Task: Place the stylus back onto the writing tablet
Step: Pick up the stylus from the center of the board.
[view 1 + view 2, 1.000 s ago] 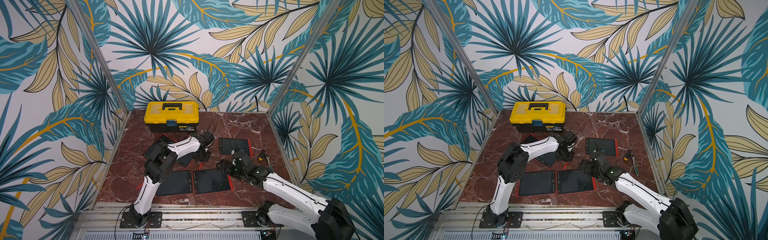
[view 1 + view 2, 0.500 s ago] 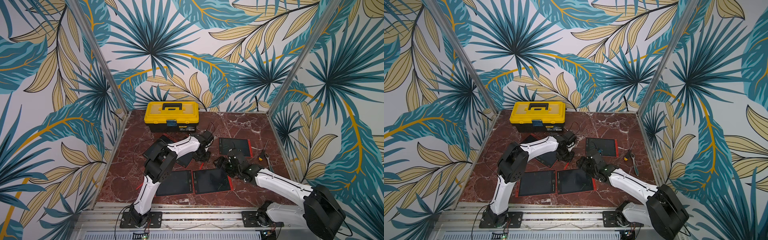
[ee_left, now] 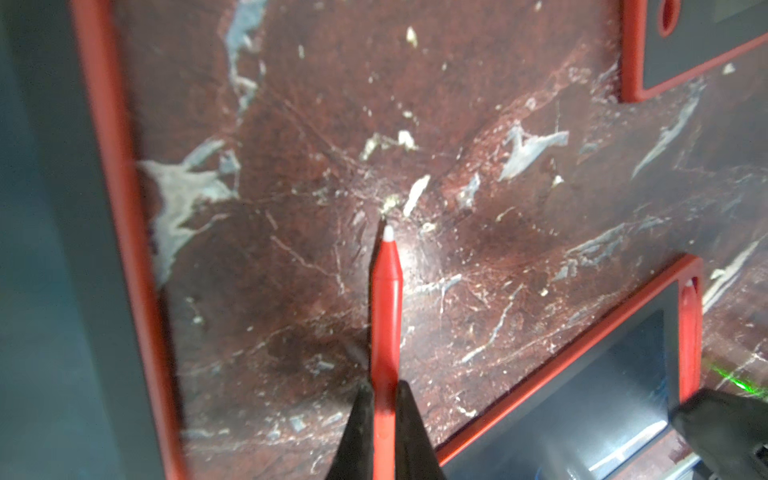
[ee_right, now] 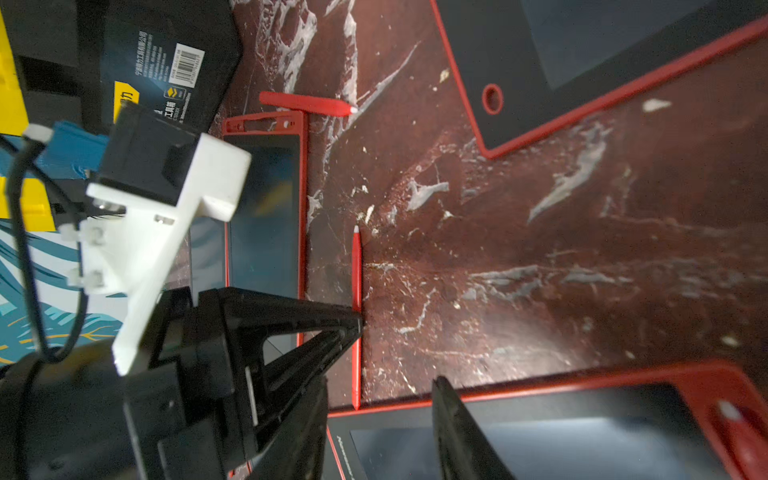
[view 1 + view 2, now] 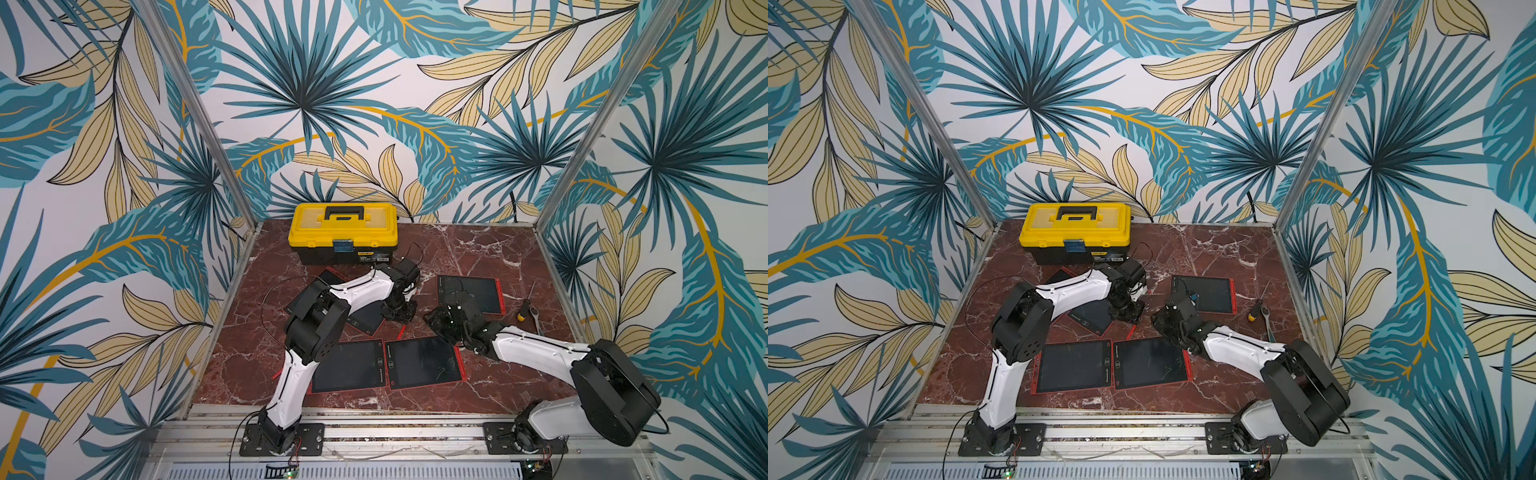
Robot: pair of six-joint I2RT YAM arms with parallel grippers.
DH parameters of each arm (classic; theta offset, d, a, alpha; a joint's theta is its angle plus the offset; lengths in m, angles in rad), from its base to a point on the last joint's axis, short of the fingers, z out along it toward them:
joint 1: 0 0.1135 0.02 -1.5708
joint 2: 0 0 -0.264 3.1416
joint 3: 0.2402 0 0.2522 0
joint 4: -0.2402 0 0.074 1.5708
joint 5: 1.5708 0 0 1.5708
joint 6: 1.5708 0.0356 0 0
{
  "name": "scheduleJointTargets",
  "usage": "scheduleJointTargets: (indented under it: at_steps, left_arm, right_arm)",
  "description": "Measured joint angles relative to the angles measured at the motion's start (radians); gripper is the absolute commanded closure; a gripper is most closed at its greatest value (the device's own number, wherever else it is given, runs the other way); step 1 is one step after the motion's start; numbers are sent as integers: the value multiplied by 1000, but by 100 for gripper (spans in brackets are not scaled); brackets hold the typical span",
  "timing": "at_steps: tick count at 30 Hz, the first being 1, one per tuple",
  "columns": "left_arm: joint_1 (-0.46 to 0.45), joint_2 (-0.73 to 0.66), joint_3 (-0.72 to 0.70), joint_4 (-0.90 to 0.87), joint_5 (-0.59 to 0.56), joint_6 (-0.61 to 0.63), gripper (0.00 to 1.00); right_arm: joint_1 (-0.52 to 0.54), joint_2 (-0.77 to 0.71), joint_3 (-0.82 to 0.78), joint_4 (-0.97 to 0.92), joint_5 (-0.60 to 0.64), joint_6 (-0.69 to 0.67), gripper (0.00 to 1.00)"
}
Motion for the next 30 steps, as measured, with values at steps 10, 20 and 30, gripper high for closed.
scheduleJointTargets:
  at_steps: [10, 20, 30]
  left_arm:
    - [23, -10, -24, 10, 44, 20, 89]
    - [38, -10, -35, 34, 90, 34, 90]
    - [51, -10, -39, 52, 123, 48, 89]
  right_arm:
    - [-23, 143, 31, 101, -40, 9, 67]
    - [-24, 239, 72, 177, -87, 16, 71]
    - [-24, 313, 113, 208, -109, 23, 73]
